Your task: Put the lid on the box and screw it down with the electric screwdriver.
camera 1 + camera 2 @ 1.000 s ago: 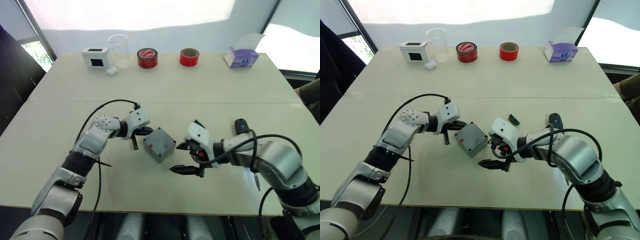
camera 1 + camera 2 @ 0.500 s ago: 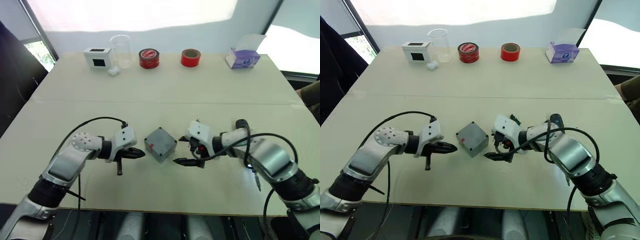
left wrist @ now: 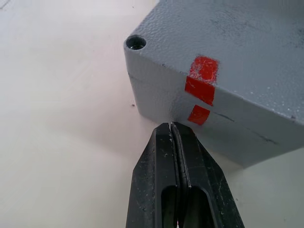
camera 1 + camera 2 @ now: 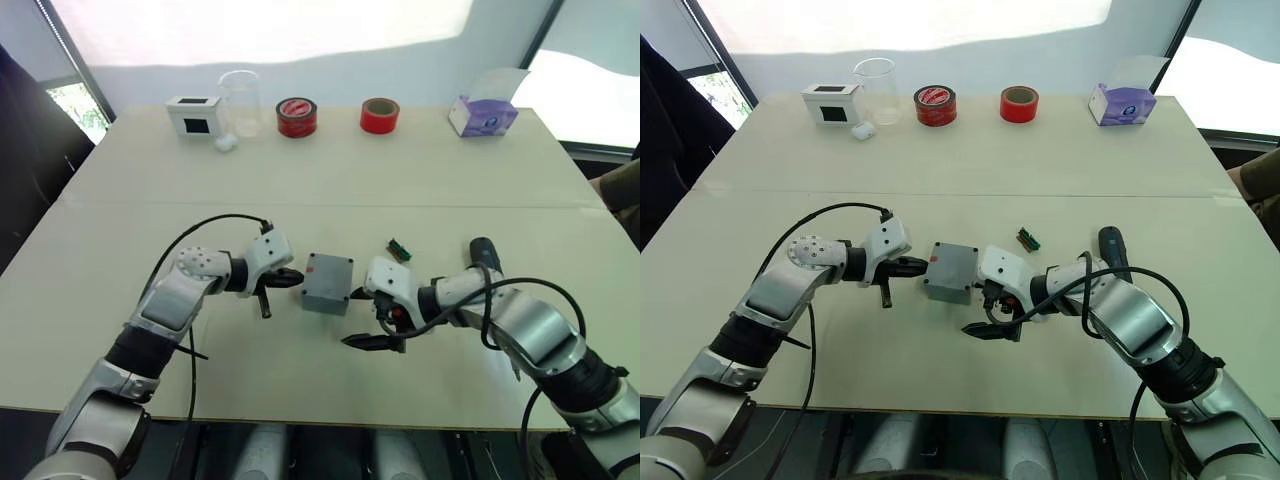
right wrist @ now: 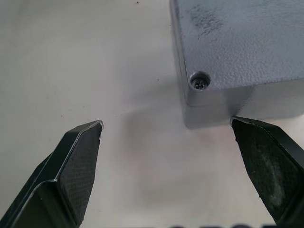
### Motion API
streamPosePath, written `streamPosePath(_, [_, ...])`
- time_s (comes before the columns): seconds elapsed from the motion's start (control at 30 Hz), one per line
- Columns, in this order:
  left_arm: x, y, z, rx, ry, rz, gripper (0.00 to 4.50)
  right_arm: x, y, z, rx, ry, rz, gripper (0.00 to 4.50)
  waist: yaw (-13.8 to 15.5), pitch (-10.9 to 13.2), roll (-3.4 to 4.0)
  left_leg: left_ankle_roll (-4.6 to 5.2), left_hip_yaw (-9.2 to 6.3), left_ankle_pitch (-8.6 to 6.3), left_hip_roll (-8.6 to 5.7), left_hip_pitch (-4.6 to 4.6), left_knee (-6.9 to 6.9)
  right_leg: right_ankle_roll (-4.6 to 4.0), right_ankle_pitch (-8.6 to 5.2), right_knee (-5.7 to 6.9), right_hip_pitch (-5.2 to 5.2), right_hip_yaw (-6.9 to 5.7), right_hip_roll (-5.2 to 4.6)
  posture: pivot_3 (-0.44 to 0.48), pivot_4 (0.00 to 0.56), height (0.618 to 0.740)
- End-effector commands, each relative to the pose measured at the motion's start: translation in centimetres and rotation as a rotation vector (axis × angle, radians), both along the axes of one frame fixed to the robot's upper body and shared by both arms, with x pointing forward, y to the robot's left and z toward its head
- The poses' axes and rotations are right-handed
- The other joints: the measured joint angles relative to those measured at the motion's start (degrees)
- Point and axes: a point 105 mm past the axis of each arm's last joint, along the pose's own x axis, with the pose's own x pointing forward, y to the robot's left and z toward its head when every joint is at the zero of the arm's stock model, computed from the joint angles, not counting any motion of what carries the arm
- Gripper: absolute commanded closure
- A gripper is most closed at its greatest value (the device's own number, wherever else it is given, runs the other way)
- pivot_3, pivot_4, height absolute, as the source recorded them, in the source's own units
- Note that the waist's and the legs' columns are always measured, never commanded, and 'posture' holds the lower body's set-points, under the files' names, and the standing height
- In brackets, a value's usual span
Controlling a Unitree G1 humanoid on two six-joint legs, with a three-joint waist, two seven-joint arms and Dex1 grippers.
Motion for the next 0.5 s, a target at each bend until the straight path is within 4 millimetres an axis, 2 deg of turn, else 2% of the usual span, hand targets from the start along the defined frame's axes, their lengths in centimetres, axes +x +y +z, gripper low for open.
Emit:
streamPosePath(0.03, [0.1, -0.5, 1.4, -0.019, -0.052, -0.030, 4.50, -0.1, 0.4, 1.2, 0.029, -0.046, 0.012, 0.07, 0.0, 0.0, 0.00, 0.00, 0.00, 0.00, 0.00, 0.00, 0.00, 0.00, 0.00, 0.00, 0.00, 0.00, 0.00, 0.000, 0.150, 0.740])
streamPosePath(0.2, [-0.4, -0.4, 1.5, -0.018, -0.033, -0.048, 4.50, 0.4, -0.1, 1.4, 0.026, -0.065, -0.019, 0.07, 0.0, 0.0, 0.00, 0.00, 0.00, 0.00, 0.00, 0.00, 0.00, 0.00, 0.00, 0.00, 0.01, 0.00, 0.00, 0.000, 0.150, 0.740])
streamPosePath(0.3, [-1.4, -0.4, 1.3, -0.011, -0.002, -0.085, 4.50, 0.8, -0.3, 1.7, 0.034, -0.073, -0.034, 0.07, 0.0, 0.0, 0.00, 0.00, 0.00, 0.00, 0.00, 0.00, 0.00, 0.00, 0.00, 0.00, 0.00, 0.00, 0.00, 0.000, 0.150, 0.740])
streamPosePath(0.5, [-2.5, -1.7, 1.3, -0.037, 0.021, -0.121, 4.50, 1.1, -0.1, 1.5, 0.040, -0.071, -0.036, 0.07, 0.1, 0.0, 0.00, 0.00, 0.00, 0.00, 0.00, 0.00, 0.00, 0.00, 0.00, 0.00, 0.02, 0.01, -0.01, 0.000, 0.150, 0.740])
